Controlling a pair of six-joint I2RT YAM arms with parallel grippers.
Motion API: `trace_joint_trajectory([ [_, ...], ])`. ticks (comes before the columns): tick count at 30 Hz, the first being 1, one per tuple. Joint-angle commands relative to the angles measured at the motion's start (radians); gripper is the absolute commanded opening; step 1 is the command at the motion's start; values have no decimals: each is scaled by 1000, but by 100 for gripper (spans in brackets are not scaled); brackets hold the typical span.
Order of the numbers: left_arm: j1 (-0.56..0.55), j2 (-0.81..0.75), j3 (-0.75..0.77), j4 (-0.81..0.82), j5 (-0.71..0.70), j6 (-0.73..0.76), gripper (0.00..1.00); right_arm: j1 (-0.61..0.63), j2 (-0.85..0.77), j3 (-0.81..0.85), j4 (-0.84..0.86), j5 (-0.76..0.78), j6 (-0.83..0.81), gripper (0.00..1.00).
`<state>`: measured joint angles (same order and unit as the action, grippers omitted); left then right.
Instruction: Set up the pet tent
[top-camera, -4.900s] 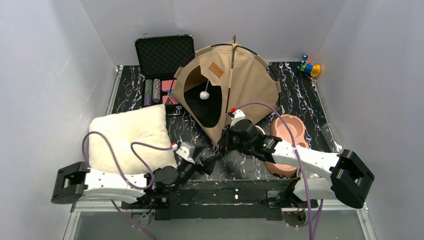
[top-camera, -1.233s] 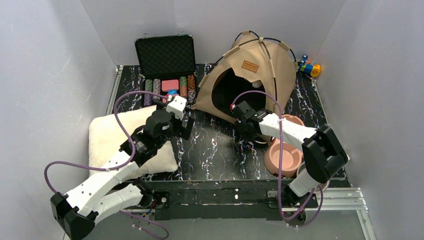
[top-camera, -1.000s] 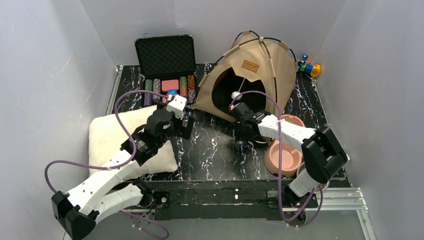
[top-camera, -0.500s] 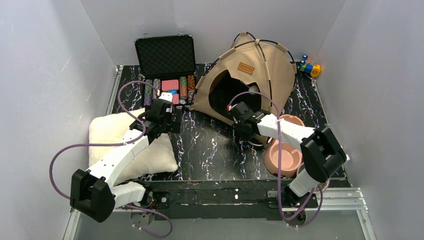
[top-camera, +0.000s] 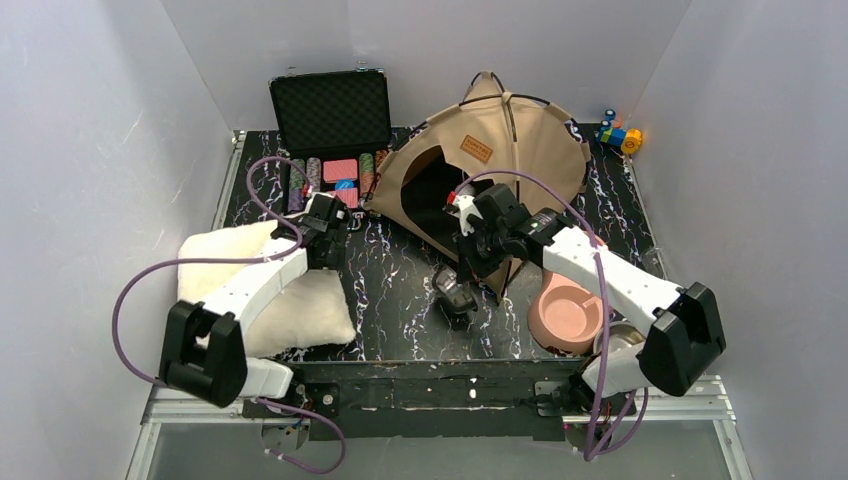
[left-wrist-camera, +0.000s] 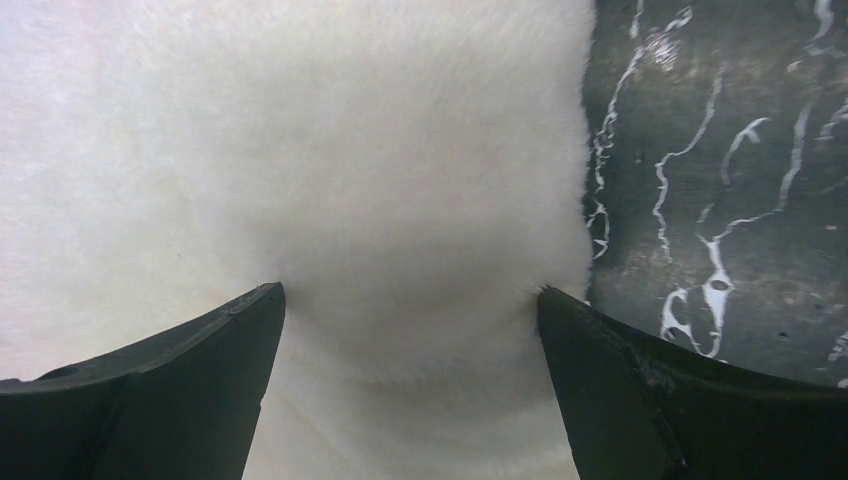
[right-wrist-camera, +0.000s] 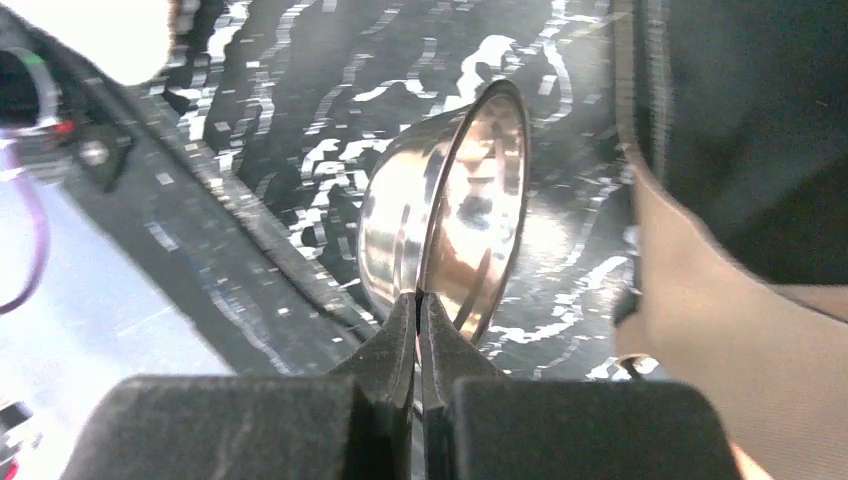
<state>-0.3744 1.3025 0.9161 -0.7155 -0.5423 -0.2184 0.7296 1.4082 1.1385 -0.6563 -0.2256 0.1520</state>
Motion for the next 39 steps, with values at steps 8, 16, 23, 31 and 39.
trace_joint_trajectory([
  [8, 68, 114, 49, -9, 101, 46, 76, 5, -217, 150, -62, -51, 137, 1],
  [16, 69, 84, 36, 7, 136, 62, 56, 5, -318, 333, -418, 325, 207, 1],
  [23, 68, 44, 32, 12, 157, 65, 54, 4, -445, 386, -656, 592, 344, 1],
  [31, 69, 1, 26, 25, 191, 69, 56, -278, -362, 240, -539, 794, 229, 1],
  [39, 68, -40, 20, 37, 187, 70, 58, -515, -242, 93, -164, 695, 76, 1],
])
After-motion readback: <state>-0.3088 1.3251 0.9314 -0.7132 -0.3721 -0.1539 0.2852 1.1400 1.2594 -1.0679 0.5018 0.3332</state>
